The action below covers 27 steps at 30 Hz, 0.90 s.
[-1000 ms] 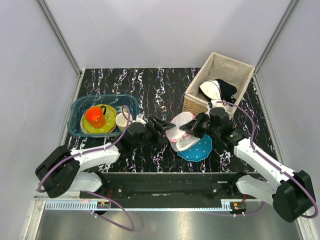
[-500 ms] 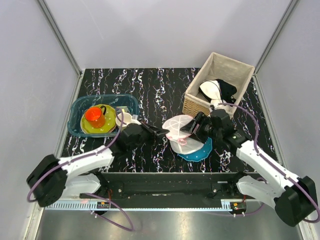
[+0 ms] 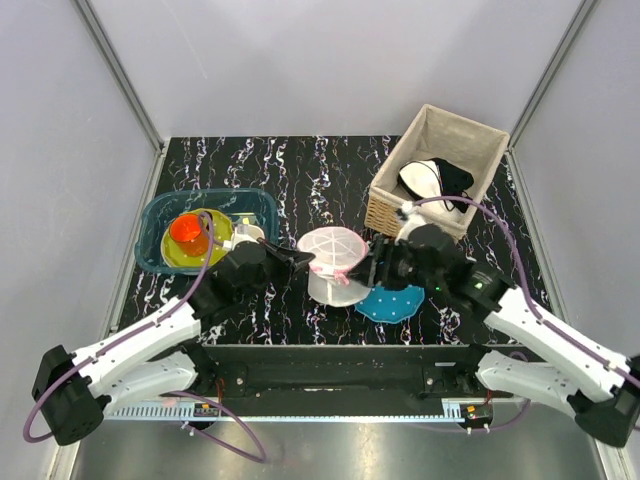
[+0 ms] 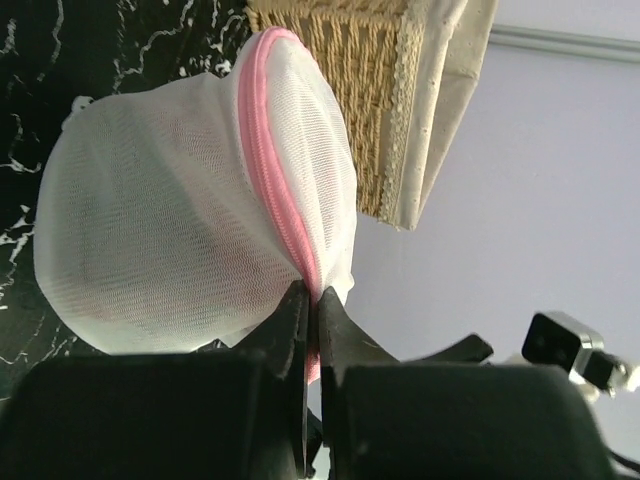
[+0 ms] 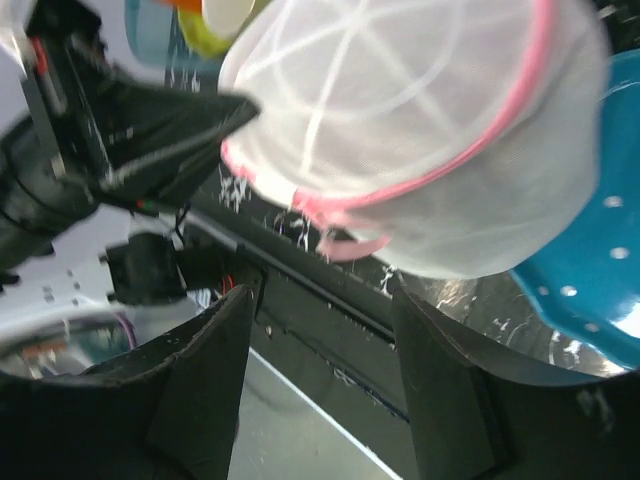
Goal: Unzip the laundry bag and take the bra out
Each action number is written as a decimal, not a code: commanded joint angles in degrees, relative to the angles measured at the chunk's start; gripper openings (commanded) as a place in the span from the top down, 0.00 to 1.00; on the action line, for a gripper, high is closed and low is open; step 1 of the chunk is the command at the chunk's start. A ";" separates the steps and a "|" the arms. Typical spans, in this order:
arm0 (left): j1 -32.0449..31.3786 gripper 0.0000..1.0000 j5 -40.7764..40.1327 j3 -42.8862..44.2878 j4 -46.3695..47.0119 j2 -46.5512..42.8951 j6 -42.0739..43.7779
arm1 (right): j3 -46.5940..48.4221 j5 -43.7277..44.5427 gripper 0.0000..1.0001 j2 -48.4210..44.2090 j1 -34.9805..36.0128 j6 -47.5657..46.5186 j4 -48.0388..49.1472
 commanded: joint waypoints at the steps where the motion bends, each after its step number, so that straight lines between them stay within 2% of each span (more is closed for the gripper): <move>1: 0.32 1.00 -4.95 2.53 -5.16 -2.67 0.29 | 3.38 6.62 0.36 6.33 9.93 -1.29 2.07; 6: 0.32 1.00 -7.24 3.58 -8.94 -6.36 0.38 | 2.94 5.50 0.39 9.07 11.10 0.03 7.43; 14: 0.32 1.00 -11.02 5.25 -15.36 -9.62 0.82 | 5.05 2.87 0.40 12.50 11.27 -0.41 10.60; 20: 0.23 1.00 -6.72 -0.37 -9.74 -7.07 -2.17 | 4.26 0.93 0.42 18.47 11.27 0.73 16.13; 27: 0.32 1.00 -7.68 0.15 -11.76 -8.12 -1.38 | 1.97 0.48 0.45 20.06 11.27 3.28 19.12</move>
